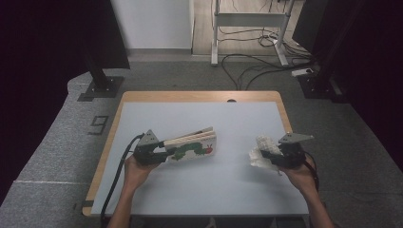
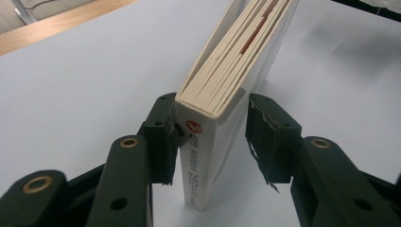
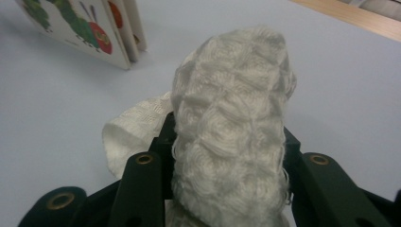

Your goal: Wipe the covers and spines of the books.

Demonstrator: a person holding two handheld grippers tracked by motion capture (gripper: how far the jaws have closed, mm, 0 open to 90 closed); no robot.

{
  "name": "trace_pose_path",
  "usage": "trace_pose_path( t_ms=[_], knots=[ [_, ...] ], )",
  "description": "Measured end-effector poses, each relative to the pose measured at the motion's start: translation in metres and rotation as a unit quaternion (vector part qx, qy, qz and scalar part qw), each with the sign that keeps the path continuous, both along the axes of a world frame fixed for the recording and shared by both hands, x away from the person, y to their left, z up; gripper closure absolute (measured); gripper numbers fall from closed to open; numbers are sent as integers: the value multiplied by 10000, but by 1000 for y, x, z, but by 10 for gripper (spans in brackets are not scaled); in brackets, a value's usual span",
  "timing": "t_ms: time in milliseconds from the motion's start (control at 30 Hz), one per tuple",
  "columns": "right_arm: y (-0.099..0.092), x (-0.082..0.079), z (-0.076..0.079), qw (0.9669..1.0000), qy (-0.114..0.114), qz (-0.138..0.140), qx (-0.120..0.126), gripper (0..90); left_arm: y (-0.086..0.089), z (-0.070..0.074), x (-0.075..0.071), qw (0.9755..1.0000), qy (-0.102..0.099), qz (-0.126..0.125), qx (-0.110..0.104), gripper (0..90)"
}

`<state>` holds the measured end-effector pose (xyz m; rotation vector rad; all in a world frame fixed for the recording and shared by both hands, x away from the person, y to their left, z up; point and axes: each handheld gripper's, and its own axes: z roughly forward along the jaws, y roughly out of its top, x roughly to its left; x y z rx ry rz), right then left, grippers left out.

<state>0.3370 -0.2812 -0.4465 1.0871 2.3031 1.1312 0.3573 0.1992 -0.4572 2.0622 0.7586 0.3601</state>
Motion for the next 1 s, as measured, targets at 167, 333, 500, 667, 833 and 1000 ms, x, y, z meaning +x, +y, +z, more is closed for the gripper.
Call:
trace_pose_path(
  t_ms=[167, 333, 500, 667, 833, 1000],
  knots=[
    [12, -2, 1, 9998, -15, 194, 34, 586, 0, 1, 0, 10000, -16, 3, -3, 549],
    [23, -3, 2, 9994, -44, 343, 70, 586, 0, 1, 0, 10000, -20, 0, 3, 550],
    [41, -5, 3, 9980, -57, 621, 90, 585, 1, 1, 0, 10000, -30, 9, 16, 551],
    [54, -7, 3, 9967, -85, 796, 97, 584, 1, 2, -1, 10000, -52, 21, 15, 552],
    [66, -8, 3, 9953, -73, 962, 123, 583, 2, 2, -1, 10000, -67, 21, 62, 556],
    [79, -8, 2, 9934, -58, 1134, 129, 581, 1, 1, -1, 9999, -70, 11, 96, 565]
  ],
)
